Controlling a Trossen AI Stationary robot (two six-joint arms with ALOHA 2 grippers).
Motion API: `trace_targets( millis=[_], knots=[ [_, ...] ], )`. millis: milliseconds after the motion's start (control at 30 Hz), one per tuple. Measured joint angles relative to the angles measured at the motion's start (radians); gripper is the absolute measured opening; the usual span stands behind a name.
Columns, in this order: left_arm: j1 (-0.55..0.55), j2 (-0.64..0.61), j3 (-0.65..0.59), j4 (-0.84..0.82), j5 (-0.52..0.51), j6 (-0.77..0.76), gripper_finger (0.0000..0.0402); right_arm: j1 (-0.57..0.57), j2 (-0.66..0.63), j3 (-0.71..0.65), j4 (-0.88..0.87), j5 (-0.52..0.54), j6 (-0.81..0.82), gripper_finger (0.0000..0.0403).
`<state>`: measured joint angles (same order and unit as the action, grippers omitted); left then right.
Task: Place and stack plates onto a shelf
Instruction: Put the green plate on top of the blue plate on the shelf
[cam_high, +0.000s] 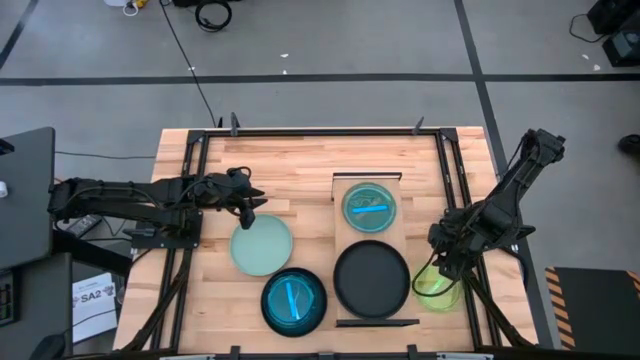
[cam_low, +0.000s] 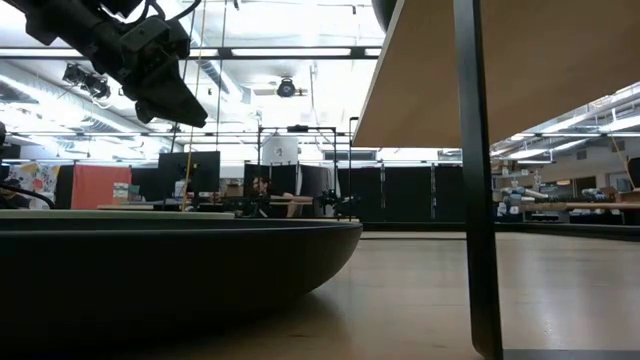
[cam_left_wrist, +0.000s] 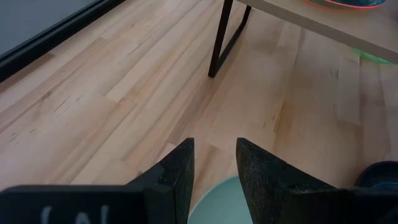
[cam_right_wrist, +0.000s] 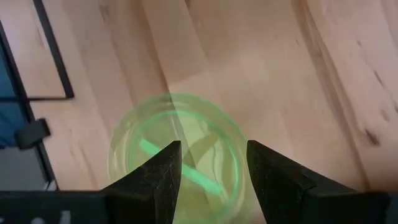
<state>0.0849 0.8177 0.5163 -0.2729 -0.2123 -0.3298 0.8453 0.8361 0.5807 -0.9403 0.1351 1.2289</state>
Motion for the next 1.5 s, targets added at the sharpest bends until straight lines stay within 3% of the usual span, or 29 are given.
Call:
trace_targets(
  millis=[333, 900, 1500],
  knots=[
    [0.000, 0.000, 0.000, 0.000, 0.000, 0.000, 0.0126, 0.000, 0.072, -0.108, 0.092, 0.039, -0.047, 0.0188],
    [0.000, 0.000, 0.000, 0.023, 0.000, -0.001, 0.0126, 0.000, 0.195, -0.139, 0.170, 0.069, -0.159, 0.0188],
    [0.000, 0.000, 0.000, 0.024, 0.000, -0.001, 0.0126, 0.000, 0.285, -0.139, 0.160, -0.066, -0.185, 0.0188]
  ],
)
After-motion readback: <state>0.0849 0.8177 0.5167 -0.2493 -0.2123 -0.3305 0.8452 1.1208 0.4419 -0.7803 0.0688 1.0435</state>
